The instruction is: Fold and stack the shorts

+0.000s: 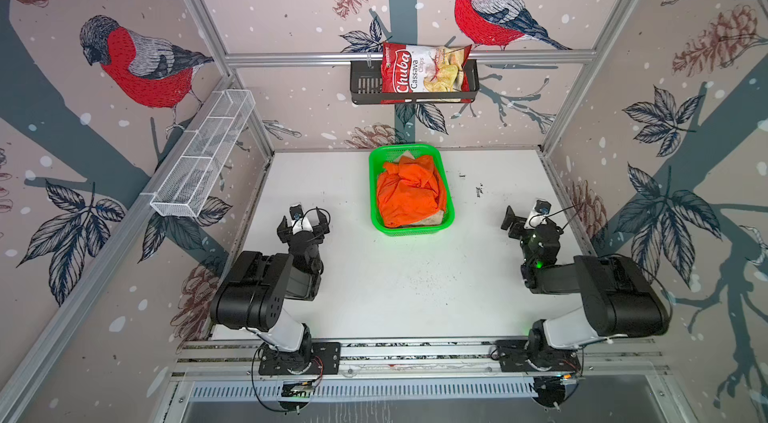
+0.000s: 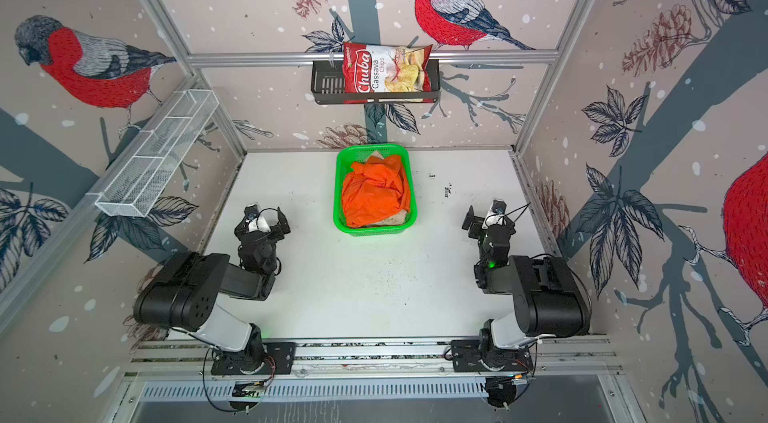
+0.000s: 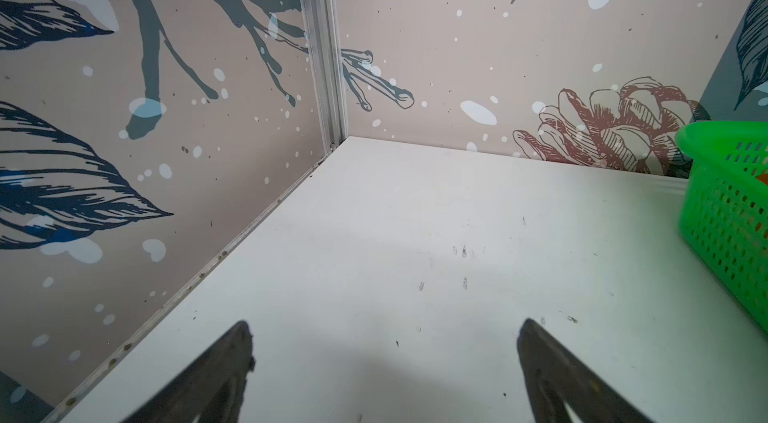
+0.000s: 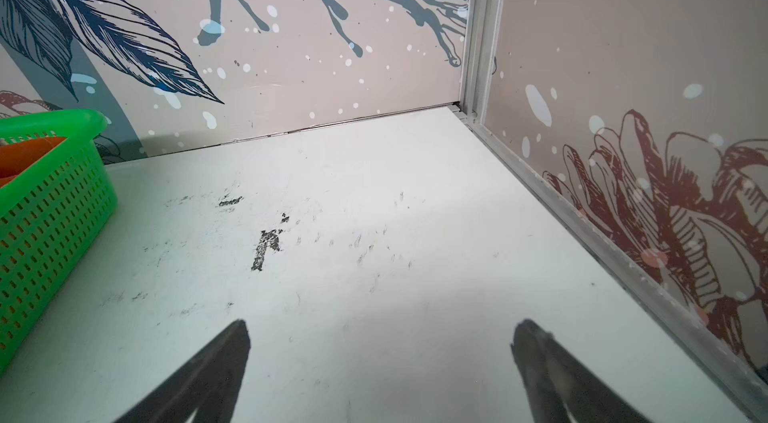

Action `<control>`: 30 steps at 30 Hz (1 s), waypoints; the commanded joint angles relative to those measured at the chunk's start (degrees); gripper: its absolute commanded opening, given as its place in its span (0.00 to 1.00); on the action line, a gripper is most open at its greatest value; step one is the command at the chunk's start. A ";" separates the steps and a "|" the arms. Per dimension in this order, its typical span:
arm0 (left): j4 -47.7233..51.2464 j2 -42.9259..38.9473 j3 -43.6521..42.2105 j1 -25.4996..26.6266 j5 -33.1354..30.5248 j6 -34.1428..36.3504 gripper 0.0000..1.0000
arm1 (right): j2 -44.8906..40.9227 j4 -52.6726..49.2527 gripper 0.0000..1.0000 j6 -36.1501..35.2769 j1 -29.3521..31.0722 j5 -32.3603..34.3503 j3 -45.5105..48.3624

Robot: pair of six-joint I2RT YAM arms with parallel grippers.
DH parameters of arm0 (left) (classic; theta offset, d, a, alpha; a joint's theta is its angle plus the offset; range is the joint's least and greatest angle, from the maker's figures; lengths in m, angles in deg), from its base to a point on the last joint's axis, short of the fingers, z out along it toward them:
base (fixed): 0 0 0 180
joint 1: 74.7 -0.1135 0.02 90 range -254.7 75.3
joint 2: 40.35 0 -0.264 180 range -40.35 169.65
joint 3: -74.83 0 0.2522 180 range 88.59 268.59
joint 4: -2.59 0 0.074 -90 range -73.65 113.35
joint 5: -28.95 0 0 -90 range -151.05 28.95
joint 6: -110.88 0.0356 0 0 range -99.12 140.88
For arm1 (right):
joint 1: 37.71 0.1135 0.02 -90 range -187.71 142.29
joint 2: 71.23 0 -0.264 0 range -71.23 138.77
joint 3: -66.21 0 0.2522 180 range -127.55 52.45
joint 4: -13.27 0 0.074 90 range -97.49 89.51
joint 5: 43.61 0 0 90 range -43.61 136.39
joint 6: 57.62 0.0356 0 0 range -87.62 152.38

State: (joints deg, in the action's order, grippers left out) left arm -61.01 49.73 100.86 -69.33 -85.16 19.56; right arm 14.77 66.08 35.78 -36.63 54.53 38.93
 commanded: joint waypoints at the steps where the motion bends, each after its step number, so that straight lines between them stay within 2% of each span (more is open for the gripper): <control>1: -0.97 -0.09 0.12 0.00 0.10 0.09 0.98 | 0.03 1.64 0.99 0.82 -0.02 0.27 -0.10; 26: -1.77 -0.25 -0.40 0.00 0.30 0.24 0.97 | -0.28 2.21 1.00 0.78 0.21 0.66 0.17; 28: -2.20 -2.16 -1.18 1.02 1.09 1.79 0.97 | -2.08 0.18 1.00 -0.30 1.29 2.05 -0.46; 30: 2.44 -7.32 -0.61 4.36 -1.94 5.20 0.96 | -6.51 -10.05 1.00 -1.07 2.81 3.51 -4.03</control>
State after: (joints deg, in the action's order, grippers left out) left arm -59.81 46.30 99.84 -67.63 -85.62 20.74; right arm 11.69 62.67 35.58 -35.06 55.95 37.91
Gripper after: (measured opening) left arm 0.968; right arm 0.995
